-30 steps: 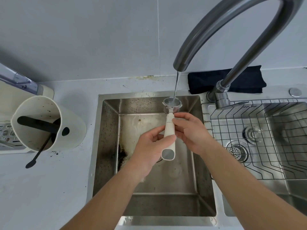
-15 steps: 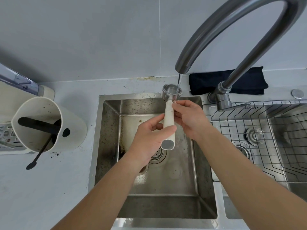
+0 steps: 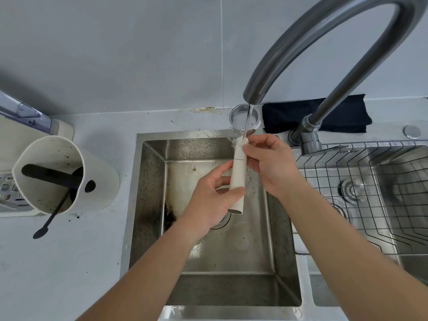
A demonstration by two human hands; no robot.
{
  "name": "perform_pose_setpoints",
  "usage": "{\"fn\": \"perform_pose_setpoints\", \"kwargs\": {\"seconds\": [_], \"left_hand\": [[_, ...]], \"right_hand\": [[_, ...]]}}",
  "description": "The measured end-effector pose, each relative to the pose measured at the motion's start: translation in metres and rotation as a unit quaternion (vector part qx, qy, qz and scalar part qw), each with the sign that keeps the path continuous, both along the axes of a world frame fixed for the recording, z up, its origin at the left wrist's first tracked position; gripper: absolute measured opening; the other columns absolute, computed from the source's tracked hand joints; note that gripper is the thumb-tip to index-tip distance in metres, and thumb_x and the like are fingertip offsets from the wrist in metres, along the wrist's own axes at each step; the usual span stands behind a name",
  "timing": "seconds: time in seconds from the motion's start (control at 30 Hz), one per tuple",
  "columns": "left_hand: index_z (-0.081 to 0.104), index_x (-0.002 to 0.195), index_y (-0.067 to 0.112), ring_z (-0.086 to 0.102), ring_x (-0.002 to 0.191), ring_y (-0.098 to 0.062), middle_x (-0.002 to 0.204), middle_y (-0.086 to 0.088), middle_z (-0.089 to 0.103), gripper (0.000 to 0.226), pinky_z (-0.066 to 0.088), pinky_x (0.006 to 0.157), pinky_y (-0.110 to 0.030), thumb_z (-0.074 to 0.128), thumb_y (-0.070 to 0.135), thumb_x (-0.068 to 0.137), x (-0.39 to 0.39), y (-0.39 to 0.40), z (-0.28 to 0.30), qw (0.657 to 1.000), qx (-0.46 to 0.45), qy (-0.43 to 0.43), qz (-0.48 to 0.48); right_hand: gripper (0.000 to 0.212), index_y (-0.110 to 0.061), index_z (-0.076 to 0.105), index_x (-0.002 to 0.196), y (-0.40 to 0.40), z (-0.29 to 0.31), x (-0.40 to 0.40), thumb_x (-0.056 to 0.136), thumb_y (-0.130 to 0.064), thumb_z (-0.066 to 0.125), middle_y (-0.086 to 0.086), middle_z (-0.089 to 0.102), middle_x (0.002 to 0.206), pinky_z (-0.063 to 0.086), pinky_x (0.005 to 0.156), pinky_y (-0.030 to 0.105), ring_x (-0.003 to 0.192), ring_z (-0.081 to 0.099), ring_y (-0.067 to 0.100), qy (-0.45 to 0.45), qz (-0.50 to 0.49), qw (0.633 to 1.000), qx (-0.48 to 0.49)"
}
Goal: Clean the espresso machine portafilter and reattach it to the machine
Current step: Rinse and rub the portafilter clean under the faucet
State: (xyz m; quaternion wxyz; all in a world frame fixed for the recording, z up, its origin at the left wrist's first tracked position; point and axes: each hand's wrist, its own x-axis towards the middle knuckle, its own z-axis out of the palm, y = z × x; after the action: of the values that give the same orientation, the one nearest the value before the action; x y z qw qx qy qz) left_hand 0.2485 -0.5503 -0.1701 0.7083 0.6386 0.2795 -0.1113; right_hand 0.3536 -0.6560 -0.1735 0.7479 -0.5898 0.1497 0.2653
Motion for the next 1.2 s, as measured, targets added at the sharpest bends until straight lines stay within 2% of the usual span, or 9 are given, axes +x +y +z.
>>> {"fn": "perform_pose_setpoints", "kwargs": {"seconds": [0.07, 0.2, 0.3, 0.43, 0.53, 0.63, 0.73, 0.97, 1.2], "left_hand": [[0.061, 0.101, 0.058, 0.071, 0.09, -0.018, 0.103, 0.0, 0.074, 0.059, 0.059, 0.076, -0.038, 0.07, 0.004, 0.079, 0.0, -0.003, -0.001, 1.0, -0.002, 0.004, -0.004], [0.06, 0.124, 0.038, 0.071, 0.09, -0.018, 0.103, -0.004, 0.074, 0.059, 0.056, 0.069, -0.031, 0.067, 0.0, 0.079, -0.004, -0.008, -0.005, 0.999, -0.022, 0.024, -0.006], [0.057, 0.131, 0.035, 0.07, 0.094, -0.023, 0.104, -0.006, 0.074, 0.063, 0.053, 0.07, -0.032, 0.068, 0.003, 0.078, -0.011, -0.01, -0.005, 0.999, -0.024, 0.034, -0.012], [0.058, 0.13, 0.036, 0.07, 0.095, -0.023, 0.104, -0.007, 0.074, 0.063, 0.058, 0.078, -0.04, 0.069, 0.004, 0.077, -0.02, -0.013, -0.006, 0.999, -0.025, 0.044, -0.007], [0.057, 0.131, 0.035, 0.069, 0.09, -0.019, 0.103, -0.008, 0.073, 0.063, 0.055, 0.069, -0.03, 0.07, 0.004, 0.078, -0.027, -0.015, -0.005, 0.999, -0.025, 0.045, -0.009], [0.059, 0.127, 0.037, 0.068, 0.092, -0.023, 0.105, -0.012, 0.072, 0.06, 0.057, 0.078, -0.036, 0.069, 0.003, 0.079, -0.031, -0.017, -0.003, 0.999, -0.028, 0.046, -0.003], [0.059, 0.127, 0.034, 0.066, 0.098, -0.026, 0.107, -0.016, 0.069, 0.059, 0.055, 0.089, -0.041, 0.068, 0.009, 0.075, -0.036, -0.017, 0.0, 0.997, -0.063, 0.045, 0.003], [0.06, 0.126, 0.024, 0.068, 0.094, -0.024, 0.097, -0.007, 0.073, 0.048, 0.05, 0.093, -0.044, 0.052, -0.007, 0.089, -0.044, -0.016, 0.006, 0.981, -0.184, 0.051, 0.023], [0.062, 0.123, 0.014, 0.066, 0.077, -0.023, 0.089, -0.012, 0.072, 0.036, 0.051, 0.076, -0.037, 0.046, 0.001, 0.094, -0.041, -0.017, 0.012, 0.969, -0.226, 0.073, 0.064]], "right_hand": [[0.019, -0.007, 0.062, 0.089, -0.002, -0.002, -0.003, 0.083, 0.011, 0.065, 0.008, 0.066, 0.089, 0.056, 0.088, 0.043, 0.086, 0.064, 0.024, -0.02, 0.004, 1.0, -0.021], [0.021, -0.014, 0.067, 0.085, -0.006, -0.008, -0.01, 0.08, 0.006, 0.071, 0.005, 0.071, 0.085, 0.055, 0.09, 0.047, 0.083, 0.065, 0.023, -0.047, 0.024, 0.995, -0.083], [0.021, -0.016, 0.068, 0.083, -0.009, -0.012, -0.015, 0.078, 0.004, 0.071, 0.007, 0.072, 0.088, 0.056, 0.091, 0.051, 0.086, 0.067, 0.024, -0.044, 0.031, 0.994, -0.091], [0.02, -0.014, 0.068, 0.082, -0.012, -0.014, -0.023, 0.077, 0.005, 0.071, 0.008, 0.069, 0.084, 0.054, 0.087, 0.049, 0.081, 0.061, 0.026, -0.03, 0.037, 0.995, -0.086], [0.019, -0.011, 0.066, 0.083, -0.014, -0.013, -0.028, 0.079, 0.008, 0.069, 0.006, 0.067, 0.079, 0.054, 0.08, 0.044, 0.078, 0.06, 0.026, -0.016, 0.035, 0.996, -0.081], [0.018, -0.009, 0.065, 0.084, -0.015, -0.011, -0.033, 0.081, 0.009, 0.068, 0.005, 0.07, 0.078, 0.056, 0.083, 0.052, 0.076, 0.065, 0.022, -0.002, 0.038, 0.997, -0.069], [0.016, -0.007, 0.065, 0.086, -0.018, -0.01, -0.037, 0.082, 0.008, 0.067, 0.007, 0.071, 0.082, 0.056, 0.084, 0.053, 0.076, 0.067, 0.023, 0.003, 0.045, 0.997, -0.059], [0.02, -0.013, 0.063, 0.09, -0.02, -0.013, -0.044, 0.08, 0.003, 0.071, 0.012, 0.071, 0.091, 0.053, 0.089, 0.054, 0.082, 0.064, 0.027, 0.006, 0.061, 0.996, -0.07], [0.022, -0.019, 0.062, 0.089, -0.014, -0.016, -0.046, 0.077, -0.007, 0.077, 0.011, 0.069, 0.094, 0.055, 0.085, 0.053, 0.083, 0.066, 0.026, -0.003, 0.06, 0.992, -0.108]]}}
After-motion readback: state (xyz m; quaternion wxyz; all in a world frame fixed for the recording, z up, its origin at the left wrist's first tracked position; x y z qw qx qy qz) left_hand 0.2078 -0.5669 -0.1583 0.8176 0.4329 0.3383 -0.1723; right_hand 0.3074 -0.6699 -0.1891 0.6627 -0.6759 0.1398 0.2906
